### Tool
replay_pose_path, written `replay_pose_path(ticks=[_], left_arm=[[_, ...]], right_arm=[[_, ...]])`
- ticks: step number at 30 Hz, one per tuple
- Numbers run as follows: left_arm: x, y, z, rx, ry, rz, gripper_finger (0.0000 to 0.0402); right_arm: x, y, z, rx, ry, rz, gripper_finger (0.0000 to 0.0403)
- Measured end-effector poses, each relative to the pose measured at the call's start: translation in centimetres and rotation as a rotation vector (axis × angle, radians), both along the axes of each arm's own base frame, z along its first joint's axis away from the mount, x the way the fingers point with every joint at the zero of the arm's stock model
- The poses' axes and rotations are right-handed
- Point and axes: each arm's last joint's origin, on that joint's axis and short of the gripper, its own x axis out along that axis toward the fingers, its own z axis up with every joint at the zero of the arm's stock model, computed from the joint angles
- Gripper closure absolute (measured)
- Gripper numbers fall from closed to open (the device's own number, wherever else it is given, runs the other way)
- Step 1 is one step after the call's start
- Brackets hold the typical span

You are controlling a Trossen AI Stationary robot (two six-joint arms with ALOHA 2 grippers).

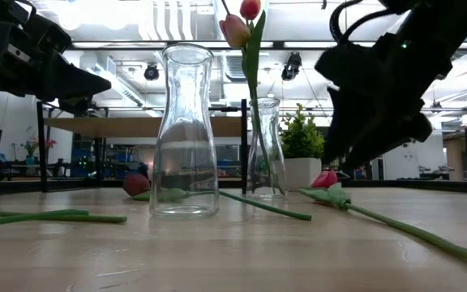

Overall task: Pick and place flowers into a vace then onto a shelf
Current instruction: Put the red tulip into the top transparent flower vase

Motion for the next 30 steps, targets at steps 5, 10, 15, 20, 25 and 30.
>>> replay_pose_path(ticks=[5,10,15,20,25,30], left_arm=[[0.0,0.0,0.0,0.000,0.000,0.000,0.0402],[0.0,0.0,0.0,0.000,-0.002,0.000,0.0402],[0.0,0.0,0.0,0.000,-0.003,0.000,0.0402],[0.0,0.0,0.0,0.000,-0.003,0.000,0.0402],[0.0,0.0,0.0,0.000,-0.003,0.000,0.0402],[0.0,0.0,0.0,0.000,-0.003,0.001,0.0402]], right_arm=[[0.6,0.3,-0.5,-0.001,0.016,-0.012,0.0163],[1.1,0.5,-1.3,-0.009,0.039,-0.012,0.0163],[1.7,0.4,-2.0,-0.015,0.054,-0.029,0.0163],[2.2,0.1,-3.5,-0.036,0.099,-0.043,0.0163],[2.4,-0.2,-4.3,-0.040,0.134,-0.049,0.0166],[2.2,-0.3,-4.2,-0.037,0.162,-0.048,0.0184]])
